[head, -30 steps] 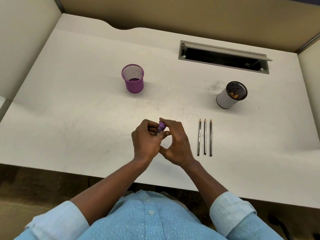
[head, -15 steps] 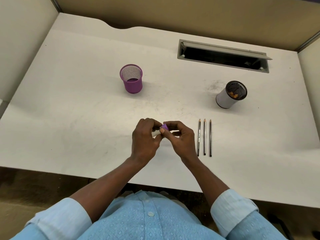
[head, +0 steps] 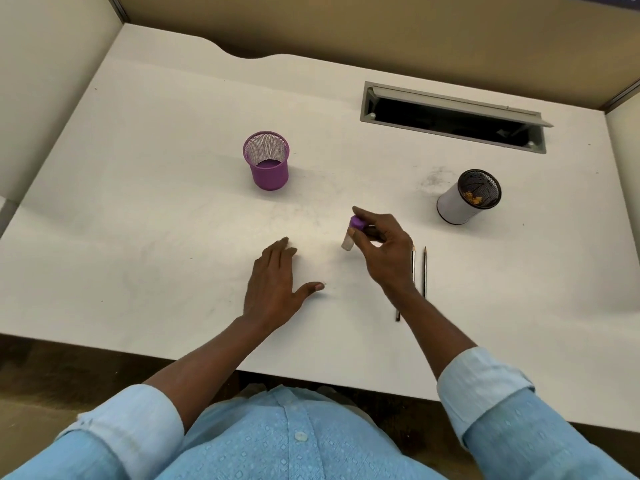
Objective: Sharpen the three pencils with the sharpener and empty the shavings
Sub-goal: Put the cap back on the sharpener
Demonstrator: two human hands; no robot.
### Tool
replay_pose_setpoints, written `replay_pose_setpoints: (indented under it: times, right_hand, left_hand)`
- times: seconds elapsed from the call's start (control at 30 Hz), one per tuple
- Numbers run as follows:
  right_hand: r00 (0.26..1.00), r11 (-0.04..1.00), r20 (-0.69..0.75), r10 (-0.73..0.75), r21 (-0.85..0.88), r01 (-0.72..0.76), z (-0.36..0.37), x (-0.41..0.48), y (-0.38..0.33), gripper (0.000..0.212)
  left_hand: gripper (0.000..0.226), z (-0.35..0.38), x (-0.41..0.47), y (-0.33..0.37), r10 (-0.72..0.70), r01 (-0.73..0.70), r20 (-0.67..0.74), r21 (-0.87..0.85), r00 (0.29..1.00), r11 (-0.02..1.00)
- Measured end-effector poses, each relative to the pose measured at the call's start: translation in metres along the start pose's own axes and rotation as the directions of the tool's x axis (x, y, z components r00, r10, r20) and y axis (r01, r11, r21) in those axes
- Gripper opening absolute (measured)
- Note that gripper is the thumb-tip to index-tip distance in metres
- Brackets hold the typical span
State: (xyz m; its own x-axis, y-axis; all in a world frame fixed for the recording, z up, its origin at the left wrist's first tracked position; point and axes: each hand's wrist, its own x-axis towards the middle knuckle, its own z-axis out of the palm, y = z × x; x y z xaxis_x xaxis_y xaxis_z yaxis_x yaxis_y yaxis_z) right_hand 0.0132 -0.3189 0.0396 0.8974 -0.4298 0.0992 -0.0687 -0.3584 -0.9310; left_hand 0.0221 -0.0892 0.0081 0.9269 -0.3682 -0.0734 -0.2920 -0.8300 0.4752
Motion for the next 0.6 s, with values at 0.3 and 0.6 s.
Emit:
replay_pose_setpoints:
  times: [0.3, 0.6]
  right_hand:
    - [0.980, 0.943, 0.132, -0.149, -0.278, 0.181, -0.009, 0.085, 0.013, 0.028]
    - [0.937, 0.838, 0.303, -0.175, -0.454, 0.303, 0.018, 0.142, 0.044, 0.015]
  left_hand:
    - [0.100, 0.011, -0.003, -0.045, 0.172, -0.183, 0.074, 0.188, 0.982, 0.965]
    - [0.085, 0.012, -0.001, -0.049, 0.163, -0.175, 0.071, 0.212, 0.984, 0.961]
